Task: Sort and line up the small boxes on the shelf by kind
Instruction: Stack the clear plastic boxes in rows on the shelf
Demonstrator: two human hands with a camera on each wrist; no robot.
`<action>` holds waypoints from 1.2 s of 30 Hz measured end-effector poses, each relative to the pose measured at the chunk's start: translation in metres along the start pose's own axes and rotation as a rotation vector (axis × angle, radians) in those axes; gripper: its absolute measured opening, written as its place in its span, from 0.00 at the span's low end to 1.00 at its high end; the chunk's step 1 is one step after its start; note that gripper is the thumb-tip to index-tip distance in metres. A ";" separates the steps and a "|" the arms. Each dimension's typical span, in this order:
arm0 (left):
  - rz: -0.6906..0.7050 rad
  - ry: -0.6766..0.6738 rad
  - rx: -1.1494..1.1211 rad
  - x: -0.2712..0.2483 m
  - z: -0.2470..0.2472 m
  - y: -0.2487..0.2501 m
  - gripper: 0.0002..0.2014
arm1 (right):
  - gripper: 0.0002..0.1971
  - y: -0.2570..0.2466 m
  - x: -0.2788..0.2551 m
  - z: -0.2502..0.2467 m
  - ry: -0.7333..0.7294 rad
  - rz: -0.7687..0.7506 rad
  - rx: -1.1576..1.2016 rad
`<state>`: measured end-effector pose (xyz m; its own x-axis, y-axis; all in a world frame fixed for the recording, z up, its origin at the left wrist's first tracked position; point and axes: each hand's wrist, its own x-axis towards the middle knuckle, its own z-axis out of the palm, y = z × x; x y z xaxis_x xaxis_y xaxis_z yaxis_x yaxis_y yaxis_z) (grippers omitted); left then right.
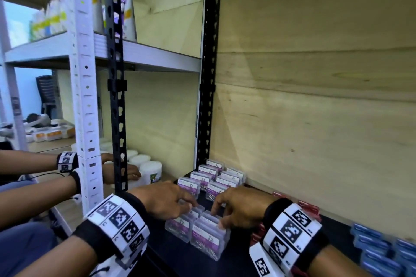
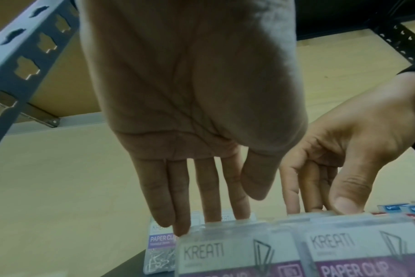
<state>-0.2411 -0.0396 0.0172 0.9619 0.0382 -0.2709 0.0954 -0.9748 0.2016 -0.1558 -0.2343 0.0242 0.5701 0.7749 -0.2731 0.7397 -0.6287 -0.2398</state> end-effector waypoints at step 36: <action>0.020 -0.186 0.074 0.024 -0.019 0.000 0.34 | 0.35 -0.010 0.017 -0.001 -0.176 0.049 -0.161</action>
<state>-0.2127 -0.0348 0.0285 0.8990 -0.0156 -0.4377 0.0514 -0.9887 0.1408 -0.1536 -0.2149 0.0230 0.5457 0.7117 -0.4425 0.7685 -0.6355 -0.0745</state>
